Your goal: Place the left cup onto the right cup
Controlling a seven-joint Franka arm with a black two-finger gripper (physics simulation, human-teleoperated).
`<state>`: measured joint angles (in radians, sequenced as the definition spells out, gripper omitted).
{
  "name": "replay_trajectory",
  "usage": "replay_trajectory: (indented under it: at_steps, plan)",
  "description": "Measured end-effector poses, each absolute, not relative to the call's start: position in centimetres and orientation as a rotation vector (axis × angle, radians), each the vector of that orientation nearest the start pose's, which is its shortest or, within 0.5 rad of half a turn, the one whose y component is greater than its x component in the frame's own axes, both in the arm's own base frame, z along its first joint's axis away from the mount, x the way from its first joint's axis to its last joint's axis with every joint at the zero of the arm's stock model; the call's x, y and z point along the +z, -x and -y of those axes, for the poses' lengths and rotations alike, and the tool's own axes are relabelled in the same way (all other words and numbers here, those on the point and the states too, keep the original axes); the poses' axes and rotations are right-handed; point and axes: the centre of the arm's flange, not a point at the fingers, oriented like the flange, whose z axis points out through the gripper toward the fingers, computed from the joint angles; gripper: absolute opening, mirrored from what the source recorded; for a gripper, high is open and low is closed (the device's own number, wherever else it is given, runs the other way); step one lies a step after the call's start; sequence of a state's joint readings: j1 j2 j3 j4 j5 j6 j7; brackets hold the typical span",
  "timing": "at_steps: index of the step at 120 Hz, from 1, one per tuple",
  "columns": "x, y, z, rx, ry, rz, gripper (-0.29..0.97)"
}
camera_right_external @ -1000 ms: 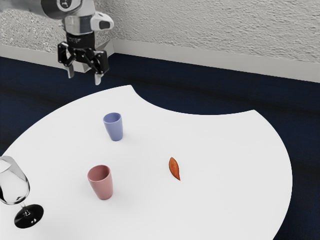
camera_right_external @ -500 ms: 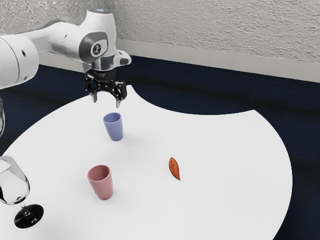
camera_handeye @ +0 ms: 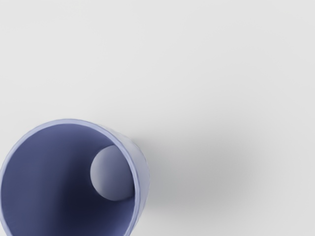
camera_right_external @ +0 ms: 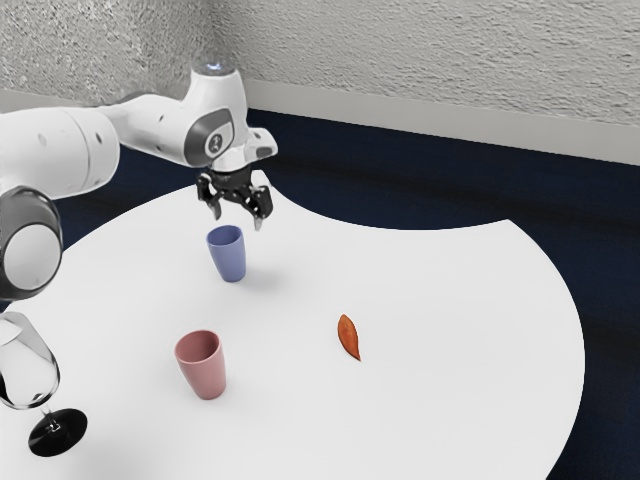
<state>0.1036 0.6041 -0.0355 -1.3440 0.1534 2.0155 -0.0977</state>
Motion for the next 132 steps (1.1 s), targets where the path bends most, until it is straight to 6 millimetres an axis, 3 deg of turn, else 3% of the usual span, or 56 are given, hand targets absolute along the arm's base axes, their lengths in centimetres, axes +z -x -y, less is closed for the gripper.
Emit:
replay_trajectory:
  at_steps: [15, 34, 68, 96, 132]
  plan:
    - [35.5, -73.1, -8.1, -0.091, 3.025, 0.173, 0.68]
    - [33.5, -73.4, -8.7, -0.088, 3.032, 0.153, 0.68]
    - [31.8, -73.8, -8.4, -0.110, 3.041, 0.106, 0.60]
    - [30.5, -74.0, -8.6, -0.120, 3.038, 0.077, 0.43]
    - [29.6, -74.1, -9.1, -0.125, 3.036, 0.051, 0.11]
